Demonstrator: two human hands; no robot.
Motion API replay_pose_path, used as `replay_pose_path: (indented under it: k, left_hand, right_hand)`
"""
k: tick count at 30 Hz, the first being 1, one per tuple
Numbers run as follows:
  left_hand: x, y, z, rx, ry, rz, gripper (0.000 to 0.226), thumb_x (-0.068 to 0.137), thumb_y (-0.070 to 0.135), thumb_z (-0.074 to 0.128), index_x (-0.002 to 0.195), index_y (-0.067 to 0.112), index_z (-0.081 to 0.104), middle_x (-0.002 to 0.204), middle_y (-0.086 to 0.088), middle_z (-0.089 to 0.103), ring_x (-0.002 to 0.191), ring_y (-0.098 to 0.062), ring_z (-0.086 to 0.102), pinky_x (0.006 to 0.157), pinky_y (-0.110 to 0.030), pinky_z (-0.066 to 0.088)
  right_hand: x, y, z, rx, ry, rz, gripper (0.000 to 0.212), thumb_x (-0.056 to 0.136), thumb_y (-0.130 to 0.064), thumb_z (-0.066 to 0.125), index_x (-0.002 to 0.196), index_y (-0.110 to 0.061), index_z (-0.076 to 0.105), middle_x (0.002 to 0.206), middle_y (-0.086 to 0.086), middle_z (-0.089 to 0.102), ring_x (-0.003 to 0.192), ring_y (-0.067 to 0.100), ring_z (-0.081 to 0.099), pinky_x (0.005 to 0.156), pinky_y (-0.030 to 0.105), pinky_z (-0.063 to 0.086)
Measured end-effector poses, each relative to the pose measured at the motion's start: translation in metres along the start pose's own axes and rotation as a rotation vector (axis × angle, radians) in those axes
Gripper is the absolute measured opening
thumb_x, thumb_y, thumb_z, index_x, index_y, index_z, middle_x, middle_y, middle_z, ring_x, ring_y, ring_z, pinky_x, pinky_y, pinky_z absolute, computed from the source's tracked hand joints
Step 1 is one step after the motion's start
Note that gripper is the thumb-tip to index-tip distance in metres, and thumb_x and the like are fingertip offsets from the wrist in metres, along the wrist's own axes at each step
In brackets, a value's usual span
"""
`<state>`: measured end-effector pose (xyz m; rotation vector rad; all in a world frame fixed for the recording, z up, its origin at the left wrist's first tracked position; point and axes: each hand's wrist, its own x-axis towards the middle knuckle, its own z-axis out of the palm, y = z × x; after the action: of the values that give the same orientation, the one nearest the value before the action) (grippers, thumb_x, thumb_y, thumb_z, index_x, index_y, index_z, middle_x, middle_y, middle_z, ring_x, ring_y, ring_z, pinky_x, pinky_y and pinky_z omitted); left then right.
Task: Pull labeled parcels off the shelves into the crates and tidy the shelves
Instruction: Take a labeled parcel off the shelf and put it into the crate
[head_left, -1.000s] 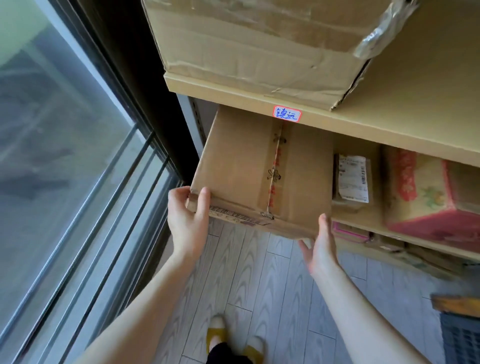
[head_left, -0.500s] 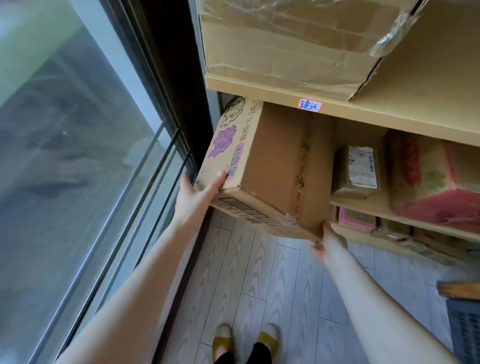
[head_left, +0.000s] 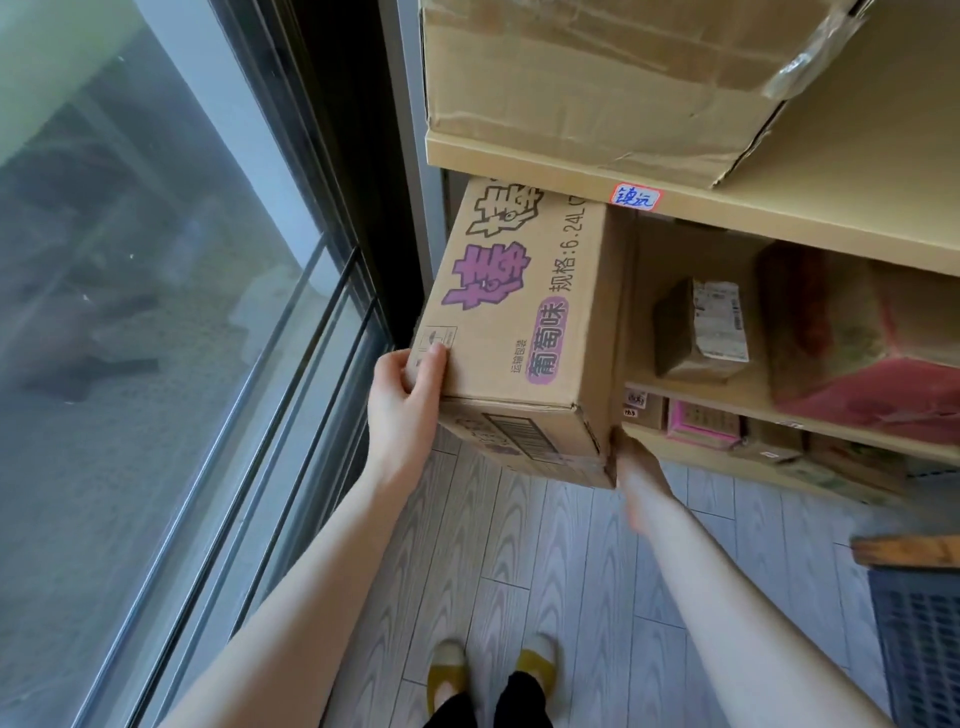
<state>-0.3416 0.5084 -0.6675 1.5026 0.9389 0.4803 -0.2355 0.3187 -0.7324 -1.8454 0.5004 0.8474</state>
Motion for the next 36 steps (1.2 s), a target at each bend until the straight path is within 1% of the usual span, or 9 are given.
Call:
replay_pose_path:
  k: [6, 10, 15, 18, 22, 26, 28, 33, 36]
  left_hand:
    - [-0.014, 0.012, 0.013, -0.034, -0.181, 0.079, 0.016, 0.088, 0.043, 0.054, 0.080, 0.035, 0.065, 0.075, 0.022, 0.067, 0.070, 0.008, 0.057, 0.065, -0.012, 0.045]
    - [-0.021, 0.024, 0.016, 0.061, -0.151, 0.154, 0.022, 0.084, 0.047, 0.052, 0.098, 0.038, 0.066, 0.086, 0.021, 0.070, 0.081, 0.006, 0.062, 0.071, -0.012, 0.049]
    - [-0.037, 0.017, 0.011, 0.095, -0.059, 0.180, 0.032, 0.089, 0.034, 0.055, 0.118, 0.023, 0.061, 0.097, 0.017, 0.067, 0.092, 0.002, 0.061, 0.080, -0.014, 0.050]
    - [-0.046, 0.012, 0.010, 0.033, -0.093, 0.134, 0.035, 0.089, 0.033, 0.056, 0.122, 0.021, 0.060, 0.105, 0.015, 0.068, 0.098, 0.003, 0.061, 0.083, -0.014, 0.050]
    - [-0.057, 0.016, 0.013, -0.001, -0.148, 0.169, 0.028, 0.095, 0.029, 0.047, 0.116, 0.023, 0.064, 0.107, 0.013, 0.068, 0.103, -0.001, 0.061, 0.086, -0.018, 0.051]
    - [-0.072, 0.011, 0.021, 0.075, -0.284, 0.353, 0.028, 0.092, 0.011, 0.052, 0.118, 0.014, 0.062, 0.110, 0.006, 0.065, 0.104, -0.006, 0.061, 0.089, -0.025, 0.050]
    - [-0.079, 0.005, 0.031, 0.094, -0.346, 0.431, 0.029, 0.089, 0.003, 0.054, 0.115, 0.012, 0.064, 0.111, 0.013, 0.061, 0.107, 0.001, 0.057, 0.093, -0.018, 0.046]
    - [-0.060, -0.015, 0.047, 0.050, -0.243, 0.090, 0.021, 0.090, 0.013, 0.057, 0.101, 0.029, 0.064, 0.097, 0.019, 0.065, 0.098, -0.001, 0.061, 0.085, -0.019, 0.051]
    - [-0.037, -0.037, 0.055, 0.225, -0.251, -0.159, 0.036, 0.090, 0.032, 0.056, 0.121, 0.014, 0.055, 0.119, 0.001, 0.062, 0.108, -0.011, 0.057, 0.093, -0.030, 0.047]
  right_hand:
    - [-0.031, -0.031, -0.004, 0.428, -0.167, -0.238, 0.043, 0.082, -0.065, 0.043, 0.094, -0.034, 0.070, 0.095, -0.012, 0.074, 0.087, 0.005, 0.069, 0.060, 0.018, 0.053]
    - [-0.037, -0.030, -0.003, 0.397, -0.273, -0.286, 0.041, 0.090, -0.060, 0.032, 0.097, -0.043, 0.068, 0.100, -0.015, 0.072, 0.095, 0.003, 0.066, 0.083, 0.030, 0.048]
    - [-0.046, -0.029, -0.016, 0.304, -0.349, -0.189, 0.049, 0.087, -0.062, 0.037, 0.113, -0.028, 0.062, 0.115, 0.003, 0.068, 0.113, 0.025, 0.059, 0.097, 0.048, 0.045]
    - [-0.058, -0.036, -0.030, 0.290, -0.384, -0.266, 0.064, 0.069, -0.074, 0.046, 0.113, -0.032, 0.062, 0.116, 0.000, 0.068, 0.113, 0.020, 0.060, 0.096, 0.045, 0.046]
    - [-0.066, -0.042, -0.042, 0.210, -0.329, -0.354, 0.045, 0.066, -0.047, 0.069, 0.108, -0.033, 0.062, 0.105, -0.010, 0.071, 0.103, 0.009, 0.065, 0.088, 0.034, 0.048]
    - [-0.061, -0.025, -0.076, 0.290, -0.373, -0.264, 0.050, 0.071, -0.045, 0.064, 0.119, -0.031, 0.060, 0.117, 0.000, 0.067, 0.112, 0.020, 0.061, 0.092, 0.037, 0.048]
    - [-0.061, -0.015, -0.089, 0.364, -0.377, -0.255, 0.040, 0.075, -0.048, 0.058, 0.111, -0.033, 0.066, 0.116, 0.002, 0.068, 0.106, 0.018, 0.065, 0.078, 0.028, 0.055]
    - [-0.057, -0.016, -0.101, 0.423, -0.337, -0.258, 0.033, 0.076, -0.047, 0.058, 0.102, -0.031, 0.071, 0.112, 0.003, 0.070, 0.100, 0.017, 0.067, 0.066, 0.023, 0.056]
    - [-0.053, -0.018, -0.107, 0.438, -0.335, -0.263, 0.041, 0.077, -0.047, 0.058, 0.112, -0.028, 0.065, 0.115, 0.004, 0.068, 0.103, 0.019, 0.066, 0.068, 0.025, 0.057]
